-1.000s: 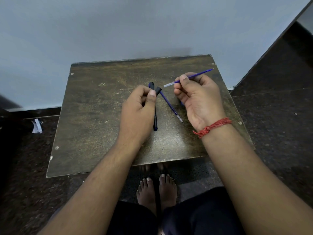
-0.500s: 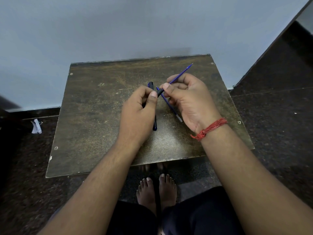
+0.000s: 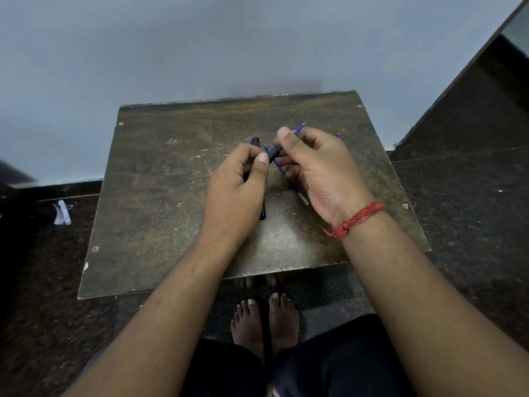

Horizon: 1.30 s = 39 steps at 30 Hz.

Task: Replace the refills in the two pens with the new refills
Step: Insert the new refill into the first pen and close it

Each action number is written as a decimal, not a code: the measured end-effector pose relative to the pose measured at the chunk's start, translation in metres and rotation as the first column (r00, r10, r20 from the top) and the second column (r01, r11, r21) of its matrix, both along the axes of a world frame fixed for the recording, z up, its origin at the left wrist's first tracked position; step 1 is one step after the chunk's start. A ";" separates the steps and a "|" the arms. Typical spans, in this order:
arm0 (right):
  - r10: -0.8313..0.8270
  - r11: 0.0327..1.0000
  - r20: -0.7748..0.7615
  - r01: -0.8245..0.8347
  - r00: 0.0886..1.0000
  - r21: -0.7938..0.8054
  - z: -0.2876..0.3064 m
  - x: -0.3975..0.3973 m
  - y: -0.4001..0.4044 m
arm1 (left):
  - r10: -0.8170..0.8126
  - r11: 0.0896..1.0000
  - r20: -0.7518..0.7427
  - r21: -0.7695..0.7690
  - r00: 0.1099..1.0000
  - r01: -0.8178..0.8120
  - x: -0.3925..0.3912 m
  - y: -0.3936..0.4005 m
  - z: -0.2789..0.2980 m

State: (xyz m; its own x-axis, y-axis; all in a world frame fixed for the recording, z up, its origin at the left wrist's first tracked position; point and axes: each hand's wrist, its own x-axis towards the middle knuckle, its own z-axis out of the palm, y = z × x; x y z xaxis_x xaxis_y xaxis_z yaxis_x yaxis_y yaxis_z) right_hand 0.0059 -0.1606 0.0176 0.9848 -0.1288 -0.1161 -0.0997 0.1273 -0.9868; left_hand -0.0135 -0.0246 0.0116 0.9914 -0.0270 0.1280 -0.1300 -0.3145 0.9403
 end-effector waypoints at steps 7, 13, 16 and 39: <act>-0.094 0.995 0.023 0.093 0.995 0.026 0.001 0.001 -0.005 | -0.002 1.000 -0.001 0.006 1.000 0.002 0.000 0.000 0.000; -0.092 0.995 0.024 0.093 0.995 -0.037 0.004 -0.001 -0.003 | 0.005 1.000 -0.017 -0.011 1.000 -0.005 0.000 0.000 0.001; -0.199 0.923 0.109 0.223 0.974 -0.313 0.006 0.001 -0.019 | 0.009 1.000 -0.020 -0.008 1.000 -0.009 0.000 0.000 0.001; -0.030 0.278 0.026 0.034 0.999 -0.960 0.005 0.001 -0.014 | 0.057 0.998 -0.023 -0.034 0.998 -0.058 0.002 0.000 0.000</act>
